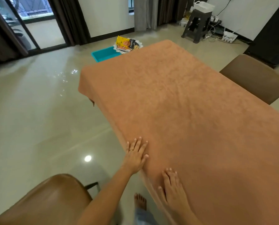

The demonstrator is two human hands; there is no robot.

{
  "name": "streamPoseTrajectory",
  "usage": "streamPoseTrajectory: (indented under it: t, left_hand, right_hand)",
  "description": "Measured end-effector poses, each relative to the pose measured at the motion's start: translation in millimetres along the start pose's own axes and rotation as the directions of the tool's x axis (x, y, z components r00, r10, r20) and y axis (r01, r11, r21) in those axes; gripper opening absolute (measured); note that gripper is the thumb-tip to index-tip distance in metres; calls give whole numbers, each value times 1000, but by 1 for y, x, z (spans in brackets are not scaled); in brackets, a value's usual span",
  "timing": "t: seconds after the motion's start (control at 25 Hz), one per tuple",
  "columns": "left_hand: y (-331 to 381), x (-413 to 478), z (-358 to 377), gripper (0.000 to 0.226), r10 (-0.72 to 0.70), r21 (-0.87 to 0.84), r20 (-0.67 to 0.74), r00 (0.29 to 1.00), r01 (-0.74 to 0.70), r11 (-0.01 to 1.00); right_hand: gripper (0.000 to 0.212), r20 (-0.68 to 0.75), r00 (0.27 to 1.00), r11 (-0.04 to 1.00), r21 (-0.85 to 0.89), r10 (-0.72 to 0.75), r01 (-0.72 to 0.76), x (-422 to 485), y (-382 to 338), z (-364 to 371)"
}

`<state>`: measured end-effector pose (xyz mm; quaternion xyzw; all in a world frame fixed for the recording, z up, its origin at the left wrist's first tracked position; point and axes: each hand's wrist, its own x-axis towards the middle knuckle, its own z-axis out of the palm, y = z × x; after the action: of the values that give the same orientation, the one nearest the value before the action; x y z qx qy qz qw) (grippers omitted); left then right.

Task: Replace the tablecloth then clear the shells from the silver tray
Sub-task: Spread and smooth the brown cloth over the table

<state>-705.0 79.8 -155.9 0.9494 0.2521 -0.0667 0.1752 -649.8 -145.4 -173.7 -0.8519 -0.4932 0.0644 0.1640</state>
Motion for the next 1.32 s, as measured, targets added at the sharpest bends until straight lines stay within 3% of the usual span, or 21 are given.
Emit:
streamPoseTrajectory:
  t: [0.28,0.4,0.56,0.72,0.84,0.96,1.16,1.32]
  left_hand:
    - [-79,70,-40,87,-28,56,-52,998,30,998]
    - [-109,69,-48,65,-1,77,-13,1000,2,997]
    - [-145,68,-60,61,174,127,-2,985,-172,977]
    - [-176,111,-85,58,357,190,-8,934,-349,917]
    - [-207,158,-109,64,191,116,-97,977,-179,977]
    - [-248,181,-125,73,-7,46,-82,997,11,999]
    - [-297,169,-128,73,171,78,-11,985,-170,982]
    - [-318,192,-146,66,259,90,72,963,-265,960]
  right_hand:
    - [63,25,999,999,-43,-23,24,162,-29,15]
    - [61,82,996,996,-72,-37,43,176,-42,26]
    - [62,23,998,996,-66,-64,66,180,-49,27]
    - [57,-29,1000,1000,21,2,-1,258,-73,28]
    - [62,-34,999,999,-18,29,-30,331,-97,40]
    - [66,14,998,996,-62,59,-58,363,-122,63]
    - [67,74,988,988,-82,137,-131,354,-156,81]
    - [66,35,985,985,-39,167,-165,388,-160,78]
